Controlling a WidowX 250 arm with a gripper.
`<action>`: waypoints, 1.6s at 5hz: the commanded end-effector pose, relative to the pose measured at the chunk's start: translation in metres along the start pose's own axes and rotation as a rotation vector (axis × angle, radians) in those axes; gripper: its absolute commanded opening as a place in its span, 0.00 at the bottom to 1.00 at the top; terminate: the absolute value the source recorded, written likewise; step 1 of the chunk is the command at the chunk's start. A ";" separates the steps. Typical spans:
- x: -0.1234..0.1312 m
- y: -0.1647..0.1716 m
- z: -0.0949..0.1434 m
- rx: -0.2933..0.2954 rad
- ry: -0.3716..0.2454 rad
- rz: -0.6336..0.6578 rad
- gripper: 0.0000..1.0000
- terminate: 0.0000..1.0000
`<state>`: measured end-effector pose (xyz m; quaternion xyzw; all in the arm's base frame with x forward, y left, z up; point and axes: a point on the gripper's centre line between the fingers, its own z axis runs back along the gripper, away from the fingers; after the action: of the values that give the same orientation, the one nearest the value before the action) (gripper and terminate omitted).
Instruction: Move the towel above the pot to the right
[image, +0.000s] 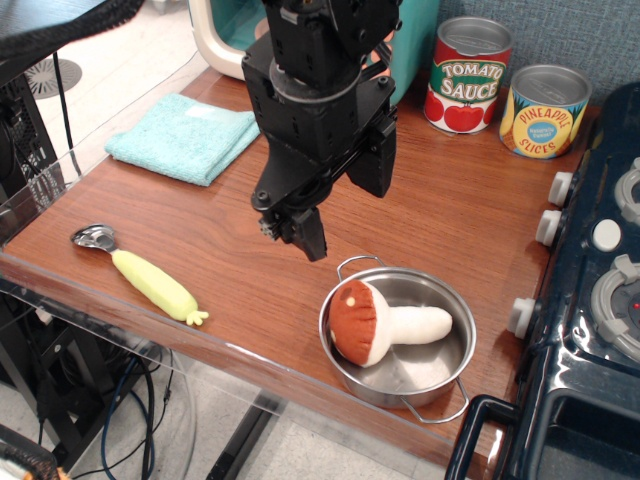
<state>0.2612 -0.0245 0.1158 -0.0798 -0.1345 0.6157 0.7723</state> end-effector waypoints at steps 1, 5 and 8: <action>0.000 0.000 0.000 0.000 0.000 0.000 1.00 0.00; 0.181 -0.048 -0.033 0.066 -0.190 0.544 1.00 0.00; 0.248 -0.044 -0.091 0.189 -0.328 0.722 1.00 0.00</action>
<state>0.3882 0.2036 0.0422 0.0677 -0.1342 0.8635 0.4814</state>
